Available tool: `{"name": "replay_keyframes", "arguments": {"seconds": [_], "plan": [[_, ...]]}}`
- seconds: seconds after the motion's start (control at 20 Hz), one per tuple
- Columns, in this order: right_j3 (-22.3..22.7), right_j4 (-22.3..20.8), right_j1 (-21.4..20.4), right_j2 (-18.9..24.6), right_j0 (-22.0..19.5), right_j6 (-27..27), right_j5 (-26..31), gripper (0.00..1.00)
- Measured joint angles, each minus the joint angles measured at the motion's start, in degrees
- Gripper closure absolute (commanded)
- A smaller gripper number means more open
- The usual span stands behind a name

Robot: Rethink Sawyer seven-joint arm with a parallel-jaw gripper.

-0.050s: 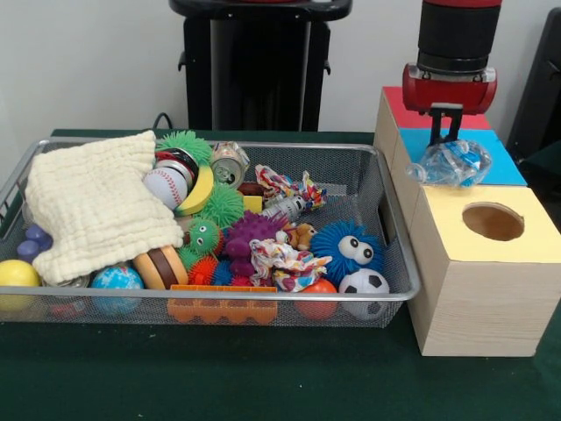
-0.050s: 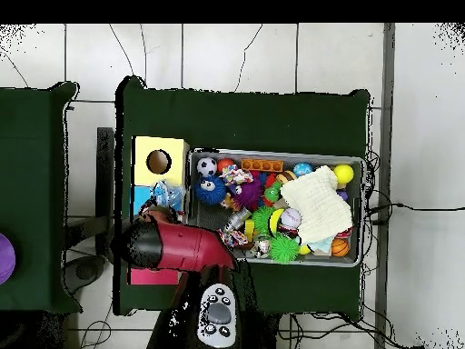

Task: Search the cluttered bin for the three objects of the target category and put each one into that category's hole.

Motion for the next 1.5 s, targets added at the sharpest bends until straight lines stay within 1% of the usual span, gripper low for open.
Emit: {"name": "replay_keyframes", "arguments": {"seconds": [0.15, 0.2, 0.35, 0.4, 0.5, 0.6, 0.7, 0.85, 1.0, 1.1, 1.3, 1.5], "plan": [[0.2, 0.0, -0.8, 0.0, 0.0, 0.0, 0.9, 1.00], [0.3, 0.0, -2.0, 0.0, 0.0, 0.0, 2.7, 1.00], [0.3, 0.0, -3.4, -0.1, 0.0, 0.0, 5.4, 1.00], [0.3, 0.0, -4.9, -0.3, 0.2, 0.0, 8.6, 1.00], [0.3, 0.0, -6.7, -0.7, 0.4, 0.0, 12.8, 1.00], [0.3, -0.1, -9.3, -1.4, 0.7, 0.0, 18.8, 1.00], [0.3, -0.1, -10.1, -1.6, 0.9, 0.0, 20.5, 1.00], [0.2, -0.1, -13.3, -2.3, 1.4, 0.0, 26.5, 1.00], [-0.1, -0.1, -14.2, -2.6, 1.7, 0.0, 27.7, 1.00], [-1.1, -0.5, -14.7, -3.5, 2.5, 0.0, 27.9, 1.00], [-2.6, -1.4, -14.4, -4.6, 3.7, 0.0, 27.9, 1.00], [-4.8, -2.2, -12.9, -5.4, 4.5, 0.0, 27.6, 1.00]]}}
